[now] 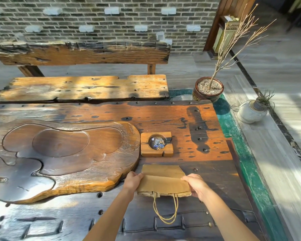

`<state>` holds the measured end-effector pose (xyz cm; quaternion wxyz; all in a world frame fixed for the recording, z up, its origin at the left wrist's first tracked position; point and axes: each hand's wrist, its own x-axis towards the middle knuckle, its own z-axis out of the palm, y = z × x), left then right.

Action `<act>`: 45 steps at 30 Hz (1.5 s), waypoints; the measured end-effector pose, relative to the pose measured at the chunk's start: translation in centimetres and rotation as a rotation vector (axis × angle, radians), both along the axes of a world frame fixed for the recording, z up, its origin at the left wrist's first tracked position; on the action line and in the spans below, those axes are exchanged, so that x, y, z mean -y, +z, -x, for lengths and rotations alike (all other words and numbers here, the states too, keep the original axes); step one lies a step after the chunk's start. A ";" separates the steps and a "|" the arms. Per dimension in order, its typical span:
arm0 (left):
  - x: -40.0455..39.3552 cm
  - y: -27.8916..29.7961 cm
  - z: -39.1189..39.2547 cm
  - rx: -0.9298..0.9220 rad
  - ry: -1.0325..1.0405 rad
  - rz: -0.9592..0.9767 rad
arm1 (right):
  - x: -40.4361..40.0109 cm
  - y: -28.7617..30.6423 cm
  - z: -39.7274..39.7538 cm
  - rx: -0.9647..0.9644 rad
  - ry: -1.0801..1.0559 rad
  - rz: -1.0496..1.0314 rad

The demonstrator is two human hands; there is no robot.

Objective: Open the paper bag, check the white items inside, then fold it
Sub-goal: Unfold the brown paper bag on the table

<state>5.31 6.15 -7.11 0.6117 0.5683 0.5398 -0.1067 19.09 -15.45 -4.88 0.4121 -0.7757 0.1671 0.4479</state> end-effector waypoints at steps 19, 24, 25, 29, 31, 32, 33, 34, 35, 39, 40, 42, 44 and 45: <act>0.7 1.8 1.4 -0.019 -0.119 -0.154 | 1.2 -1.1 -0.1 -0.153 -0.047 0.017; 1.6 4.1 3.3 0.198 -0.175 -0.187 | 1.1 -1.4 0.1 -0.196 -0.106 -0.059; 1.8 4.3 3.9 0.250 -0.199 -0.189 | 1.0 -1.5 0.0 -0.195 -0.120 -0.065; 2.5 4.3 6.2 0.312 -0.341 -0.288 | 0.8 -1.7 -0.1 -0.216 -0.139 -0.089; 2.9 4.5 6.3 0.325 -0.323 -0.345 | 0.7 -2.1 -0.2 -0.220 -0.144 -0.094; 3.0 4.5 6.2 0.319 -0.312 -0.378 | 0.7 -2.1 -0.2 -0.223 -0.146 -0.093; 3.0 4.5 6.1 0.312 -0.310 -0.416 | 0.6 -1.9 -0.2 -0.226 -0.151 -0.095; 3.1 4.4 5.9 0.308 -0.311 -0.451 | 0.6 -1.8 -0.2 -0.229 -0.155 -0.100; 3.1 4.3 5.8 0.307 -0.315 -0.477 | 0.6 -1.8 -0.2 -0.233 -0.163 -0.109; 3.4 4.4 5.4 0.320 -0.339 -0.527 | 0.8 -1.5 0.1 -0.254 -0.166 -0.126; 3.5 4.5 5.3 0.328 -0.334 -0.529 | 0.8 -1.6 0.1 -0.247 -0.171 -0.127; 3.6 4.6 5.4 0.322 -0.320 -0.538 | 0.8 -1.4 0.3 -0.238 -0.153 -0.116; 3.6 4.6 5.4 0.308 -0.300 -0.527 | 0.7 -1.1 0.4 -0.206 -0.093 -0.062; 3.6 4.4 5.5 0.311 -0.286 -0.530 | 0.6 -1.3 0.3 -0.193 -0.073 -0.051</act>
